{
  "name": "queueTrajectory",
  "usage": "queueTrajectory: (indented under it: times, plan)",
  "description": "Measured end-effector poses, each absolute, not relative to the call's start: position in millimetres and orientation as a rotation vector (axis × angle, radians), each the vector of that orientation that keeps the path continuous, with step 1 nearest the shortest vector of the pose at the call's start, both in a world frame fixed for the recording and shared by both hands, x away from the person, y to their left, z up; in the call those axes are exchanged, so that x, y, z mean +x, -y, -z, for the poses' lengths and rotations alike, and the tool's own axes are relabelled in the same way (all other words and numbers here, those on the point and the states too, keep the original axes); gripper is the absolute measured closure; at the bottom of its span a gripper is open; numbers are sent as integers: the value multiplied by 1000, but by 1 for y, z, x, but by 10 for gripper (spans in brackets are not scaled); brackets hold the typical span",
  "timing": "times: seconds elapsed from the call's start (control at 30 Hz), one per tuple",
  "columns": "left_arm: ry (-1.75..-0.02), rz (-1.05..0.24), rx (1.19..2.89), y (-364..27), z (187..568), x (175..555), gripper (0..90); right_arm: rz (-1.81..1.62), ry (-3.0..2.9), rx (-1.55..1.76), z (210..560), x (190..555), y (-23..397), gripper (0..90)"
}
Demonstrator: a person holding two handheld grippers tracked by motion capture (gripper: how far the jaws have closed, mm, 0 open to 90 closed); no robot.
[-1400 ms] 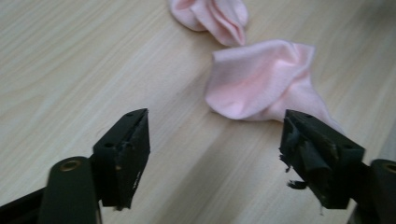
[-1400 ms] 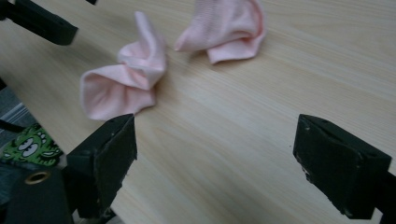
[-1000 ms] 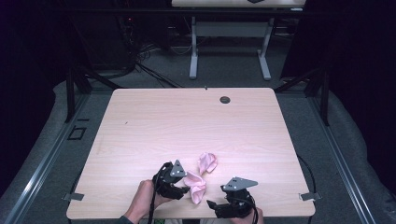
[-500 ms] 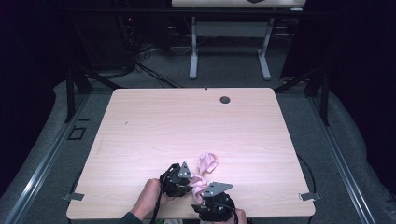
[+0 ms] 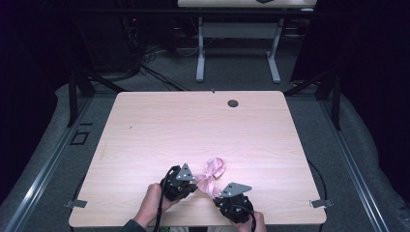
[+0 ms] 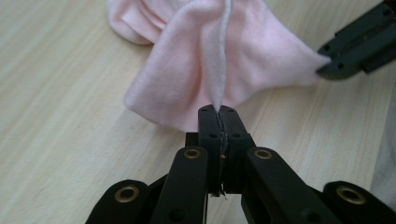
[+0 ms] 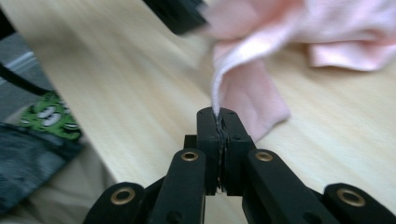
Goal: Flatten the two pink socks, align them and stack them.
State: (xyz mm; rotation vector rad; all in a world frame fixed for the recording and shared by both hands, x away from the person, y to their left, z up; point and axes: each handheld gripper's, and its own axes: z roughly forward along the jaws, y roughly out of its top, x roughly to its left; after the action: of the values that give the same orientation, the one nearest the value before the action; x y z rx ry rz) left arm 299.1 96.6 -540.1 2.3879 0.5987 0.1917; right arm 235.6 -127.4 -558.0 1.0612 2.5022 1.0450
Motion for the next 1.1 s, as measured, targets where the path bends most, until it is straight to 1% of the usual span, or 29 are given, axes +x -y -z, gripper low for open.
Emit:
queueTrajectory:
  times: [0.13, 0.27, 0.4, 0.5, 0.53, 0.57, 0.6, 0.63, 0.7, 0.77, 0.8, 0.87, 0.9, 0.97, 1.0, 1.1]
  plan:
    - [-611, -213, 2367, -107, 531, 299, 895, -993, -2451, 1057, 551, 238, 141, 886]
    - [-598, -224, 2398, -114, 530, 295, 894, -962, -2445, 1047, 547, 235, 151, 884]
    - [-592, -220, 2449, -121, 535, 288, 894, -938, -2516, 1016, 550, 228, 149, 875]
    - [-598, -221, 2486, -127, 540, 283, 890, -942, -2601, 994, 555, 225, 145, 755]
    - [-607, -225, 2487, -129, 541, 282, 878, -1002, -2622, 1004, 554, 225, 147, 657]
    - [-617, -229, 2488, -132, 541, 281, 878, -1002, -2622, 1004, 554, 225, 147, 657]
    - [-628, -235, 2489, -134, 542, 281, 854, -1052, -2614, 1025, 553, 227, 149, 634]
    - [-646, -231, 2487, -137, 542, 280, 794, -1082, -2603, 1028, 550, 228, 152, 595]
    - [-669, -225, 2480, -141, 541, 279, 724, -1118, -2560, 1054, 544, 233, 157, 577]
    - [-736, -235, 2444, -147, 538, 278, 599, -1121, -2520, 1097, 541, 240, 161, 566]
    - [-771, -240, 2409, -149, 536, 278, 587, -1103, -2503, 1117, 541, 245, 162, 565]
    - [-842, -218, 2360, -152, 531, 278, 505, -1061, -2497, 1149, 544, 253, 161, 566]
    - [-864, -208, 2341, -153, 530, 278, 498, -1029, -2498, 1166, 547, 257, 159, 568]
    - [-928, -178, 2298, -153, 527, 278, 445, -1005, -2502, 1173, 552, 263, 157, 579]
    - [-950, -153, 2277, -152, 526, 278, 434, -991, -2502, 1179, 554, 265, 155, 581]
    - [-1021, -117, 2270, -145, 530, 280, 426, -968, -2515, 1178, 559, 268, 150, 598]
